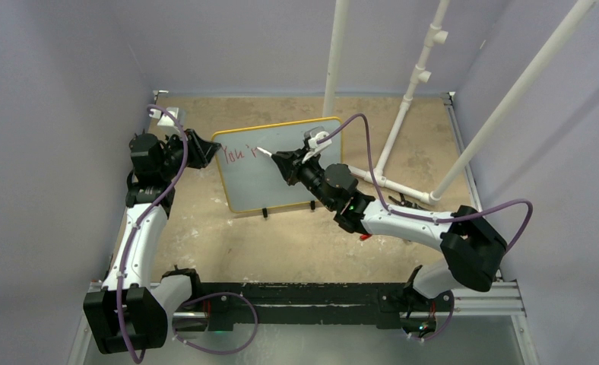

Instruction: Write a sentence on the whiteboard

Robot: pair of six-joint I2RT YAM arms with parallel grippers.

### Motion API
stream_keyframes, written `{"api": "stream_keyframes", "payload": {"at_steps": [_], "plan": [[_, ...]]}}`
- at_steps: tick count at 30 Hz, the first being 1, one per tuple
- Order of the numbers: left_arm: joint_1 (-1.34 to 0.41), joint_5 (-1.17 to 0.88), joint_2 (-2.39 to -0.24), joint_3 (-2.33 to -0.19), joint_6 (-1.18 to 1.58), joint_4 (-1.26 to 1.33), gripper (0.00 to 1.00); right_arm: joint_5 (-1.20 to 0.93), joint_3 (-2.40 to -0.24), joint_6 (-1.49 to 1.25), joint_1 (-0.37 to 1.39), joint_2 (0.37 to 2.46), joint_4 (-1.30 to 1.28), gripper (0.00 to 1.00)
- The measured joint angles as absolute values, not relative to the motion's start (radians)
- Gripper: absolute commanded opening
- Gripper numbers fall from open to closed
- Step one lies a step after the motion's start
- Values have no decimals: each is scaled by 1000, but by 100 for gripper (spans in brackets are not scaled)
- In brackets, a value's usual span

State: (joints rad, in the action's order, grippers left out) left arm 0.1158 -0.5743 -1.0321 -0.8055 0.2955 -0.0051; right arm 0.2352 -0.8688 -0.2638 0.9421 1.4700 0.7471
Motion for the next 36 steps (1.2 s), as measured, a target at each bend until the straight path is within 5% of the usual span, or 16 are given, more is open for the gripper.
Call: {"api": "stream_keyframes", "payload": {"at_steps": [36], "plan": [[116,-574,-1032,-805,295,-5,23,281,-862,-283,943,1476,696,0]]}}
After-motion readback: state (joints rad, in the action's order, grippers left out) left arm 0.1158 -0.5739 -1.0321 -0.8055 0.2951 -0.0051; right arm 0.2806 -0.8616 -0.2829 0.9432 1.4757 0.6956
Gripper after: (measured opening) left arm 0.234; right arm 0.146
